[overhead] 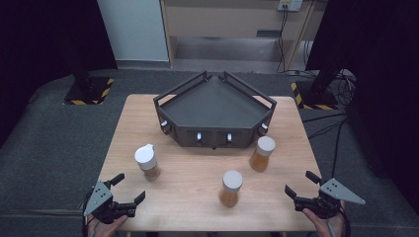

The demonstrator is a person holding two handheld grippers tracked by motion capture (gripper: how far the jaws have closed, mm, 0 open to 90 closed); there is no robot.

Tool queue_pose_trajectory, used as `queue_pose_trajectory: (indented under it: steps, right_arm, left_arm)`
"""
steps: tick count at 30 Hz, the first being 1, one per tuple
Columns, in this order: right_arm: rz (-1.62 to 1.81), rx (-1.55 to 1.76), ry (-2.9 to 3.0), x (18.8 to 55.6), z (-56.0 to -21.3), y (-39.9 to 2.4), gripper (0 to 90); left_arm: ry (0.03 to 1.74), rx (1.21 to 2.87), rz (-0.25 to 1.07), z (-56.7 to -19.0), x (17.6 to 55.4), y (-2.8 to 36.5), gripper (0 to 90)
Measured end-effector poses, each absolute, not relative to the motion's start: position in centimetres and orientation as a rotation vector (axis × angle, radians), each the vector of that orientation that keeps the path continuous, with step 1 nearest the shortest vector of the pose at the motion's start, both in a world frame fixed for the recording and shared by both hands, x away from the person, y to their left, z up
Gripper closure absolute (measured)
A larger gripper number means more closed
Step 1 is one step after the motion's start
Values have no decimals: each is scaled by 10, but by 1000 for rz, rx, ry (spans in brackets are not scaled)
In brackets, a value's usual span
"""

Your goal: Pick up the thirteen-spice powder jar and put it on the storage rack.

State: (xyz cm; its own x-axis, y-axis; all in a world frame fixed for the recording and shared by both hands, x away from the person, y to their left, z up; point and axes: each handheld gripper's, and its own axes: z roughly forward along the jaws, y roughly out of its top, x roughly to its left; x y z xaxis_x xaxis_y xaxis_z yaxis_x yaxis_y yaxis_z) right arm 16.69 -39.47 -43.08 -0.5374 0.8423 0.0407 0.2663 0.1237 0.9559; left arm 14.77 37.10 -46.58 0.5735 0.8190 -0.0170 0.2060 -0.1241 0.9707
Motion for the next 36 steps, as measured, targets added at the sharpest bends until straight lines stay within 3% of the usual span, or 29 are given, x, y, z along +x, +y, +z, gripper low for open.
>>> queue_pose_trajectory:
  steps: [25, 36]
  right_arm:
    - [1417, 1050, 1882, 162, -429, -394, 45]
    - [1420, 1057, 1881, 162, -429, -395, 44]
  left_arm:
    - [867, 1628, 638, -466, 149, 373, 9]
    - [873, 1644, 644, -450, 147, 373, 12]
